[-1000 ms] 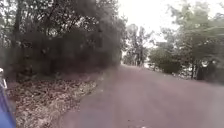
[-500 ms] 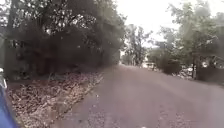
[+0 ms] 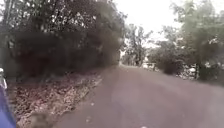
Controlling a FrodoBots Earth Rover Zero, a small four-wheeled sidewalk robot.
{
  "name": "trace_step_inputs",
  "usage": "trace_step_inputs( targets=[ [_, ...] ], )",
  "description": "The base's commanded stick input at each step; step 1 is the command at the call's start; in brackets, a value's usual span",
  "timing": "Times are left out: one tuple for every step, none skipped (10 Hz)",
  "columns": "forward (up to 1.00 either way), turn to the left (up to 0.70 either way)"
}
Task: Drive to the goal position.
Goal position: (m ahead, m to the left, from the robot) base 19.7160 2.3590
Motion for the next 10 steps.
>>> trace_step_inputs(
  targets=[
    [0.7, -0.01],
    [0.7, -0.01],
    [0.7, -0.01],
    [0.7, -0.01],
    [0.7, -0.01],
    [0.7, -0.01],
    [0.7, -0.01],
    [0.7, -0.01],
    [0.7, -0.01],
    [0.7, -0.01]
  ],
)
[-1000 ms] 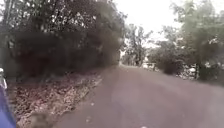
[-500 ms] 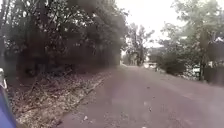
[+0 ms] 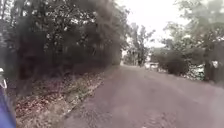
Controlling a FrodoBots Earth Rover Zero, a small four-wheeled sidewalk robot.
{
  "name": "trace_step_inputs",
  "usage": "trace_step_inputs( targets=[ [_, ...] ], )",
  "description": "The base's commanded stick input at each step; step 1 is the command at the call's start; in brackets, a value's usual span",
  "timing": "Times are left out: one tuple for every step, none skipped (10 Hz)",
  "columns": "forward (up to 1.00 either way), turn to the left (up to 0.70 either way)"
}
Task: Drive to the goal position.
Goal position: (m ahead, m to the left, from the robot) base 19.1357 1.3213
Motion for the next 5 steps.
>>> trace_step_inputs(
  targets=[
    [0.7, -0.01],
    [0.7, -0.01],
    [0.7, -0.01],
    [0.7, -0.01],
    [0.7, -0.01]
  ],
)
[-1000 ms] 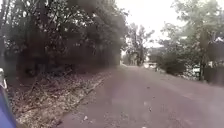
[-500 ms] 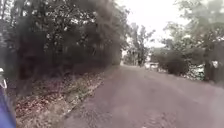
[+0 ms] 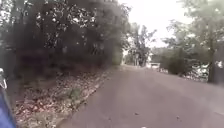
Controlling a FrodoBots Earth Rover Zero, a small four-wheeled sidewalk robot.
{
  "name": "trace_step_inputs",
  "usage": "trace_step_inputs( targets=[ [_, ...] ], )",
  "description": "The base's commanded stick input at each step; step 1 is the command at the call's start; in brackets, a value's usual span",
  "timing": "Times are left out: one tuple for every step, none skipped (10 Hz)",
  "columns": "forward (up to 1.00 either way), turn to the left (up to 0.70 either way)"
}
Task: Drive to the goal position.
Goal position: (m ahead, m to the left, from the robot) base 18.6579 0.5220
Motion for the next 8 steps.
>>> trace_step_inputs(
  targets=[
    [0.7, -0.01],
    [0.7, -0.01],
    [0.7, -0.01],
    [0.7, -0.24],
    [0.7, -0.27],
    [0.7, -0.27],
    [0.7, -0.27],
    [0.7, -0.29]
  ],
)
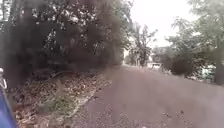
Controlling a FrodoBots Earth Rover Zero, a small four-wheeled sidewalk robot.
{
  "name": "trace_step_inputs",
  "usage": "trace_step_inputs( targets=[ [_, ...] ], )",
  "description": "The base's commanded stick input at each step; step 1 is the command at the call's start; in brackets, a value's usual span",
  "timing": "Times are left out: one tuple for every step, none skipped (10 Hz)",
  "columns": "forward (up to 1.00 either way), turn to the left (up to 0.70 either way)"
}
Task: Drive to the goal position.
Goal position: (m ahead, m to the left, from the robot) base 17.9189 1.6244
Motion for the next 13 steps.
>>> trace_step_inputs(
  targets=[
    [0.7, -0.3],
    [0.7, -0.3],
    [0.7, -0.3],
    [0.7, -0.3],
    [0.7, -0.3],
    [0.7, -0.31],
    [0.7, -0.24],
    [0.7, -0.16],
    [0.7, -0.09],
    [0.7, -0.01],
    [0.7, -0.01],
    [0.7, -0.01],
    [0.7, -0.01]
  ],
)
